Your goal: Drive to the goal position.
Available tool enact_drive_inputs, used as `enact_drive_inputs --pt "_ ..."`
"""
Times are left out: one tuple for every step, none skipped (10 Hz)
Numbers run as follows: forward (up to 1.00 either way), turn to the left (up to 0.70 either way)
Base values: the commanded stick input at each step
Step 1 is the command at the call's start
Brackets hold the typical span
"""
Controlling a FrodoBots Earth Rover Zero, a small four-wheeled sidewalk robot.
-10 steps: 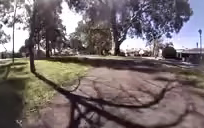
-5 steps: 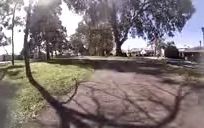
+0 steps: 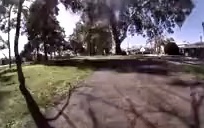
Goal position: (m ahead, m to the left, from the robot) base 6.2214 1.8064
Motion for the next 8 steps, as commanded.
enact_drive_inputs --pt "0.70 0.00" --pt "0.70 0.00" --pt "0.70 0.00" --pt "0.70 0.00" --pt "0.70 0.00" --pt "0.70 -0.17" --pt "0.70 -0.23" --pt "0.70 -0.29"
